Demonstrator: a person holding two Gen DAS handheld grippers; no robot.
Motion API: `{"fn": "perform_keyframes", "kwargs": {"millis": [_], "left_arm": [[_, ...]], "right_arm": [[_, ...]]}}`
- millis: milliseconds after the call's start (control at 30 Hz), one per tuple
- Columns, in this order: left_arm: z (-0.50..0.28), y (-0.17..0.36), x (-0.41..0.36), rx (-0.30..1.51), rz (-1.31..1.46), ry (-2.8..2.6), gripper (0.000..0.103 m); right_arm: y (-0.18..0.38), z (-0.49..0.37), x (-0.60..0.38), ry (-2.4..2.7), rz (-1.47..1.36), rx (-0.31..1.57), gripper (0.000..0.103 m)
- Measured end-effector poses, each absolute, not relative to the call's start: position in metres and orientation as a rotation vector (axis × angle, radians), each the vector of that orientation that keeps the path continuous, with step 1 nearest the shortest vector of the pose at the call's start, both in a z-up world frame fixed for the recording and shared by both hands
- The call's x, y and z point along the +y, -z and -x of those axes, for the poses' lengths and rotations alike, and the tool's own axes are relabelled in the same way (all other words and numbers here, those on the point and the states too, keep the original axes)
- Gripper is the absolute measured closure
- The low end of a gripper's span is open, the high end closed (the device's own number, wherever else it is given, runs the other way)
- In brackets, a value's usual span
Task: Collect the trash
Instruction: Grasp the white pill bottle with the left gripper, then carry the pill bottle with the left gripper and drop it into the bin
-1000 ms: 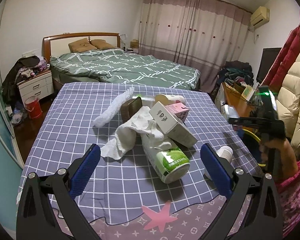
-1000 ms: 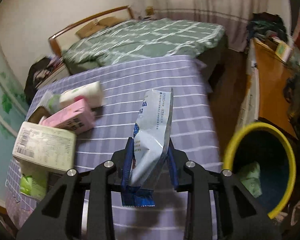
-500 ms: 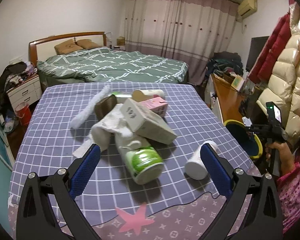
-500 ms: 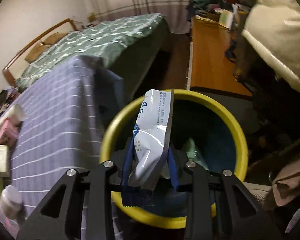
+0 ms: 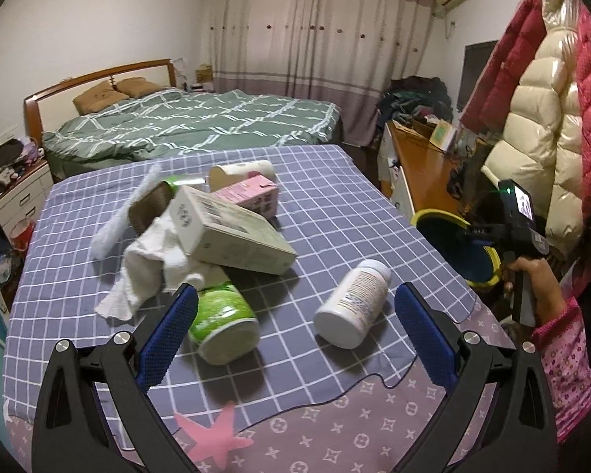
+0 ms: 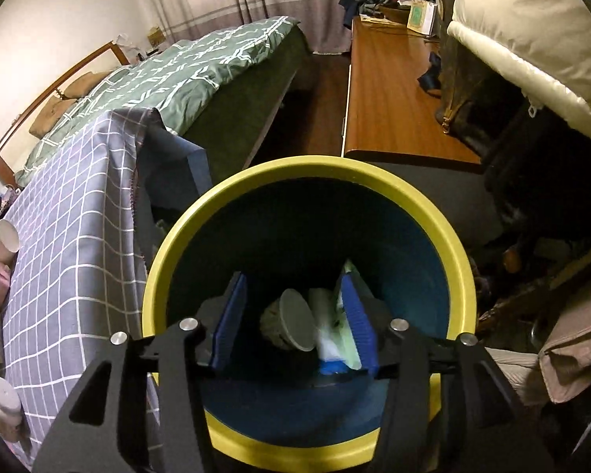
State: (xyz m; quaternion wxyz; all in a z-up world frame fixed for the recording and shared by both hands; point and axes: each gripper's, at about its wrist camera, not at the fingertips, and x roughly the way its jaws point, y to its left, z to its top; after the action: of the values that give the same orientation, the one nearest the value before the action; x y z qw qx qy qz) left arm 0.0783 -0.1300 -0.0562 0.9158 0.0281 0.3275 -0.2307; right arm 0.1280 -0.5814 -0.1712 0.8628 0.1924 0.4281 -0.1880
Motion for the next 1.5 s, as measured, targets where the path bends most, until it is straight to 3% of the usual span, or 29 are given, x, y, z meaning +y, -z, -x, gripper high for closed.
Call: {"fn": "perform_keyframes", "kwargs": {"millis": [767,1133,1233,1300,1500], "left_arm": [[-0.138,0.116,-0.217,0.870,-0.249,0.704,0.005],[-0.151,0.138,-0.231,0.945,-0.296,0.741,0.032],[-0.151,0.136,-0.231,0.946,-0.291,0.754,0.047],[-0.151,0.135,-0.231,0.950,-0.280,0.765,0.052],[-0.147,0.132,-0.237,0.963,-0.274,0.784,0.053]], "right_arm": [[0.162,-0.119,-0.565,0.324,-0.402,0.874,0.050],[0.170,-0.118,-0.565,0.314,-0.411,0.885,0.050],[0.172,-0.116,-0.564,0.310,-0.414,0.886,0.050],[0.173,-0.116,-0.564,0.305,-0.418,0.886,0.050],[0.173,-0.108,-0.563,0.298,-0.424,0.877,0.050]]}}
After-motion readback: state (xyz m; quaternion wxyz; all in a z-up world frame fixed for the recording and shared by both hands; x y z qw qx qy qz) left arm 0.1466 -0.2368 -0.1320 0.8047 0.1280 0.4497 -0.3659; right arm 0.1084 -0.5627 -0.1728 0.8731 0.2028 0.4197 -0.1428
